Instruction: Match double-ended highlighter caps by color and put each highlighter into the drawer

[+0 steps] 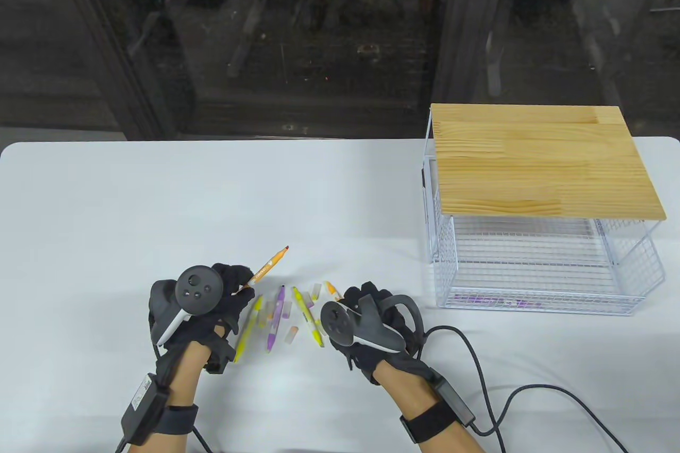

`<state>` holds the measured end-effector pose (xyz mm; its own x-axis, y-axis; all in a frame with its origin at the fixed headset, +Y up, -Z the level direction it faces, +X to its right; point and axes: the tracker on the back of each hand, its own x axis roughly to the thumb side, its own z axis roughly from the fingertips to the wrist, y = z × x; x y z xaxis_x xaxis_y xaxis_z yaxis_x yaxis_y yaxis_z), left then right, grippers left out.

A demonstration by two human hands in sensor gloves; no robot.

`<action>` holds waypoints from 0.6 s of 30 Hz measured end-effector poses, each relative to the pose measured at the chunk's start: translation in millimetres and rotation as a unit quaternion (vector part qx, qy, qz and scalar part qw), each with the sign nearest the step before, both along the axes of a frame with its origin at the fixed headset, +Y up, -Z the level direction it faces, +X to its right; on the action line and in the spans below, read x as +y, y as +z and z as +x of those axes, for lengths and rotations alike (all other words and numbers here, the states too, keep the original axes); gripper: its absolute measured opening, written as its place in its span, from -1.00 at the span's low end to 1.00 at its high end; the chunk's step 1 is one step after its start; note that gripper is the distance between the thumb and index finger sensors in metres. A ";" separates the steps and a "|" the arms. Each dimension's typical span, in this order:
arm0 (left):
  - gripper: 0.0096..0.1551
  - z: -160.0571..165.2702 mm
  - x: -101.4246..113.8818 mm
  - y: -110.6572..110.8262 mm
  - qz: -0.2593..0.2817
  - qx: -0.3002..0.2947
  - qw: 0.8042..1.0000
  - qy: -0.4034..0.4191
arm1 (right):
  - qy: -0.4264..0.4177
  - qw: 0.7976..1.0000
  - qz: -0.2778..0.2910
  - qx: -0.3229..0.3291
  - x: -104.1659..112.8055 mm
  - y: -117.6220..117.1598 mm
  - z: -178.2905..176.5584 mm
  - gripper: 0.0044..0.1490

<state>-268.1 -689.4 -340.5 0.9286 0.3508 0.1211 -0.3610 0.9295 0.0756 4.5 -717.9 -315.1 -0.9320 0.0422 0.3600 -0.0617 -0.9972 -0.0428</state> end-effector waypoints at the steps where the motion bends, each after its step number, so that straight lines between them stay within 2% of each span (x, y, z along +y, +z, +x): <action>1: -0.48 -0.2 -0.1 0.1 0.000 0.000 1.000 0.000 | -0.010 1.000 -0.001 -0.005 1.8 -0.7 4.4 -0.41; 13: -0.48 7.3 -0.2 2.0 0.001 -0.013 1.000 -0.004 | -0.112 0.993 -0.006 -0.039 8.5 -6.6 37.6 -0.44; 18: -0.48 11.4 -0.4 3.1 0.002 -0.020 1.000 -0.007 | -0.145 0.987 0.011 -0.060 13.2 -8.7 51.3 -0.44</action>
<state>-256.7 -689.7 -337.3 0.9278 0.3371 0.1599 -0.3505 0.9344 0.0639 55.9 -704.6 -323.8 -0.9176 0.3078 0.2515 -0.3386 -0.9367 -0.0890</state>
